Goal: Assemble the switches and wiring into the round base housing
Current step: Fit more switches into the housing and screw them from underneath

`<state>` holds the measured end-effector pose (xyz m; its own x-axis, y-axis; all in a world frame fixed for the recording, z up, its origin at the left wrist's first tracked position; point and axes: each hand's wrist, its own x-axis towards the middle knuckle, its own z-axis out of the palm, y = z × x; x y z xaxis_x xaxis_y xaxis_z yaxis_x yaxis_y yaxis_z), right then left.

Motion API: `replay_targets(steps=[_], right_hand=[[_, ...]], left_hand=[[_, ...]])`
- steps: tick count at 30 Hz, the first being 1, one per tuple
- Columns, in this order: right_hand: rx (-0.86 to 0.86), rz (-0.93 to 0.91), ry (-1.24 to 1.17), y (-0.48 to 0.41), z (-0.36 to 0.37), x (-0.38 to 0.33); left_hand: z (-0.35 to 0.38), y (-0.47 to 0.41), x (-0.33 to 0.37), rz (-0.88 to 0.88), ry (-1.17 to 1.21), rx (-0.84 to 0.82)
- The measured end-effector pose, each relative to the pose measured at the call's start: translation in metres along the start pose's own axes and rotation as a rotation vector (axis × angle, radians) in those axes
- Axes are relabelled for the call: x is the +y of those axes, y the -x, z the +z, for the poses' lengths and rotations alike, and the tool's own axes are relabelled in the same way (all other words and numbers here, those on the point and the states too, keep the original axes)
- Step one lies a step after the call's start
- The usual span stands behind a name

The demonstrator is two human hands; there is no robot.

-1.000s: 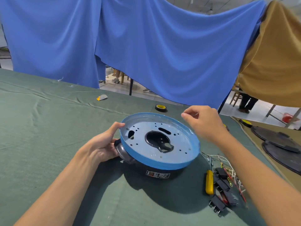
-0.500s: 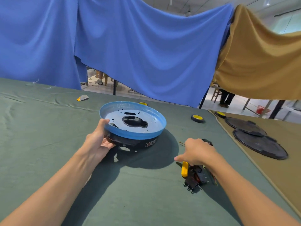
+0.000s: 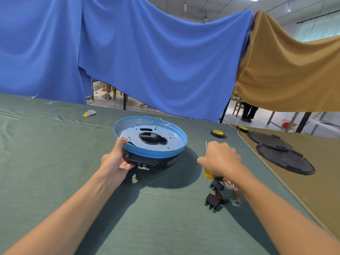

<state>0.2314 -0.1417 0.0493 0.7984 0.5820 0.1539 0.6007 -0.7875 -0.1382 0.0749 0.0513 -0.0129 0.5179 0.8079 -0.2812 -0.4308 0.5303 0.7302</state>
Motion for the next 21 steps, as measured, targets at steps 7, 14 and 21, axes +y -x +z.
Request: replay_targets(steps=[7, 14, 21], right_hand=[[0.053, -0.220, -0.477, -0.014, -0.023, -0.024], [0.185, -0.434, -0.527, -0.037, -0.031, -0.056], [0.158, -0.448, -0.915, -0.052, -0.034, -0.086]], left_hand=[[-0.004, -0.001, 0.002, -0.039, -0.046, -0.015], [-0.007, -0.006, 0.006, -0.070, -0.154, -0.078], [-0.009, -0.011, 0.009, -0.086, -0.296, -0.127]])
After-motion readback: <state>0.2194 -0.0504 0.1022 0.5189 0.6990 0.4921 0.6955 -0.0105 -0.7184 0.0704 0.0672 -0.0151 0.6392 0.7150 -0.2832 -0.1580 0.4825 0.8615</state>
